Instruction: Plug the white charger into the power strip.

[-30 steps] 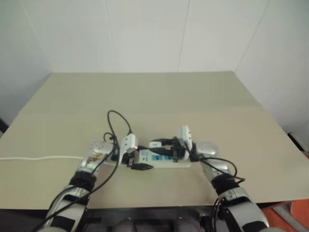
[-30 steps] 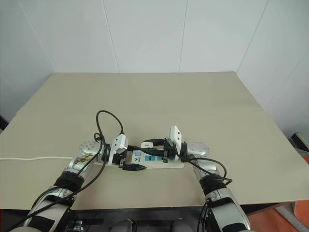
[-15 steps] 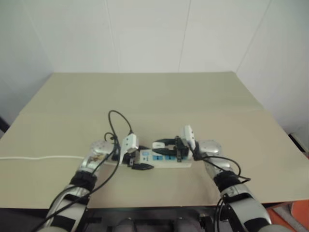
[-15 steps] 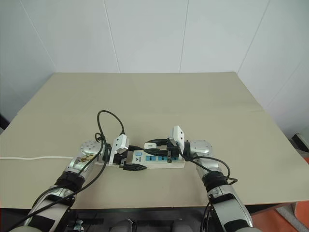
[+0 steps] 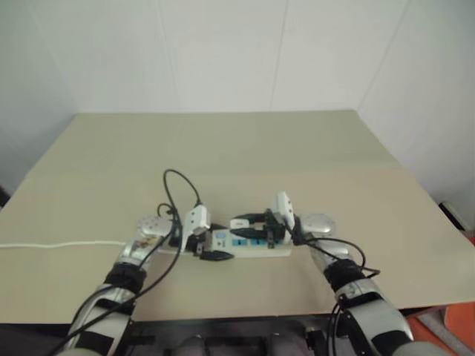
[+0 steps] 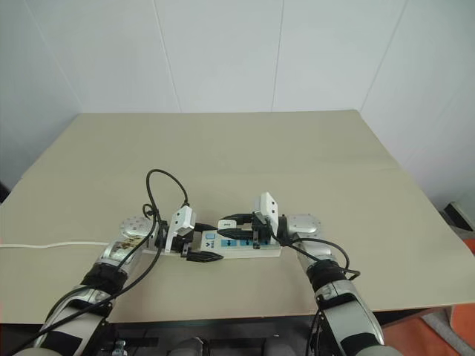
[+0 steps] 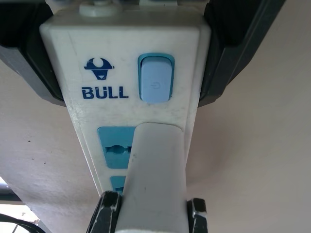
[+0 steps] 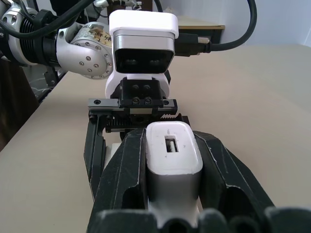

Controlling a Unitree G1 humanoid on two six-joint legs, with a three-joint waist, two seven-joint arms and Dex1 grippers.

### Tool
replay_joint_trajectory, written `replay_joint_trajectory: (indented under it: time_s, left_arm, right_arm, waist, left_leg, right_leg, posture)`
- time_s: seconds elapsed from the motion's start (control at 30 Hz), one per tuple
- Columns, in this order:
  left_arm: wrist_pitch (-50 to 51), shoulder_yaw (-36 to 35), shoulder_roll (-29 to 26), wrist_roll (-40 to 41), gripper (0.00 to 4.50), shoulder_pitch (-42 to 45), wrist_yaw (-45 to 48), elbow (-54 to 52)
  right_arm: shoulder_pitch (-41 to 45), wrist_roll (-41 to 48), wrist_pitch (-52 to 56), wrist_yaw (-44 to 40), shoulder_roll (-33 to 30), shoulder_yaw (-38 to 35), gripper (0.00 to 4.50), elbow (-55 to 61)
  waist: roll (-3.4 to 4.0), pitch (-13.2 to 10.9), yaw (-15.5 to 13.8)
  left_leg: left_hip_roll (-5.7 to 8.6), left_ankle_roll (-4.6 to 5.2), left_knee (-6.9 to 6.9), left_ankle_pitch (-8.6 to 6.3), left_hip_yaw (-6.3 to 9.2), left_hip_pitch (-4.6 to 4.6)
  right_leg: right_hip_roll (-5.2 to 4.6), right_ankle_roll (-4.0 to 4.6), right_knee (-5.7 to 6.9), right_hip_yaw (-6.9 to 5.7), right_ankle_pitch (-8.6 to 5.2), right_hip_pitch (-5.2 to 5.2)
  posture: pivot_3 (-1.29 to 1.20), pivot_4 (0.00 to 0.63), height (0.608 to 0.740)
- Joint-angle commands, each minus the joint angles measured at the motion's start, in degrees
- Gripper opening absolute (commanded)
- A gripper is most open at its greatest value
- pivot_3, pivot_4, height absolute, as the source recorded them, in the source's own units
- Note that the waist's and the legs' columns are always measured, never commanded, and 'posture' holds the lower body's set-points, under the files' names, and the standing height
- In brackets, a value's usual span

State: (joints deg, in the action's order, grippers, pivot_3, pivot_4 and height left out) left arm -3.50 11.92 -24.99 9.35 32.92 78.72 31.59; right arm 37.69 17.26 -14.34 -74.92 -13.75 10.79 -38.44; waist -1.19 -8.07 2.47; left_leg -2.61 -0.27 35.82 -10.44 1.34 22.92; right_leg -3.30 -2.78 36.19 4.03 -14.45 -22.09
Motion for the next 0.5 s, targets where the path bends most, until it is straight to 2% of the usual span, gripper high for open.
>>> replay_joint_trajectory:
  time_s: [0.03, 0.4, 0.47, 0.5]
  left_arm:
    - [-0.04, 0.28, -0.87, 0.08, 3.31, -0.72, 1.27, -1.86]
    - [-0.96, 0.02, -0.57, 0.03, 3.31, -0.77, 0.75, -1.74]
    - [-1.06, 0.01, -0.57, 0.03, 3.31, -0.72, 0.75, -1.68]
    - [-1.08, 0.01, -0.56, 0.04, 3.31, -0.71, 0.74, -1.68]
  right_arm:
    - [-1.02, -3.89, 3.72, 1.60, -1.32, 0.89, 1.14, -3.52]
    - [-1.19, -3.47, 5.16, 0.61, -1.79, 0.57, 1.14, -2.40]
    - [-1.27, -3.03, 5.80, -0.25, -1.75, 0.66, 1.86, -1.93]
    - [-1.30, -3.00, 6.16, -0.70, -1.83, 0.75, 2.06, -1.70]
  waist:
    - [0.00, 0.03, 0.02]
    - [-0.02, 0.10, 0.03]
    - [-0.03, 0.10, 0.01]
    - [-0.03, 0.10, -0.01]
  left_leg:
    - [0.00, 0.00, -0.01, 0.00, 0.00, -0.01]
    - [-0.01, 0.00, -0.02, 0.00, -0.01, -0.02]
    - [0.00, 0.00, -0.02, 0.00, -0.01, -0.02]
    - [0.00, 0.00, -0.02, 0.00, -0.01, -0.01]
  right_leg:
    - [0.00, 0.00, 0.00, 0.00, 0.00, 0.01]
    - [0.00, 0.01, 0.00, 0.02, 0.00, 0.01]
    - [0.00, 0.01, 0.00, 0.02, -0.01, 0.01]
    - [0.00, 0.01, -0.01, 0.01, 0.00, 0.01]
  posture:
    - [0.00, 0.150, 0.740]
    - [0.00, 0.150, 0.740]
    - [0.00, 0.150, 0.740]
    - [0.00, 0.150, 0.740]
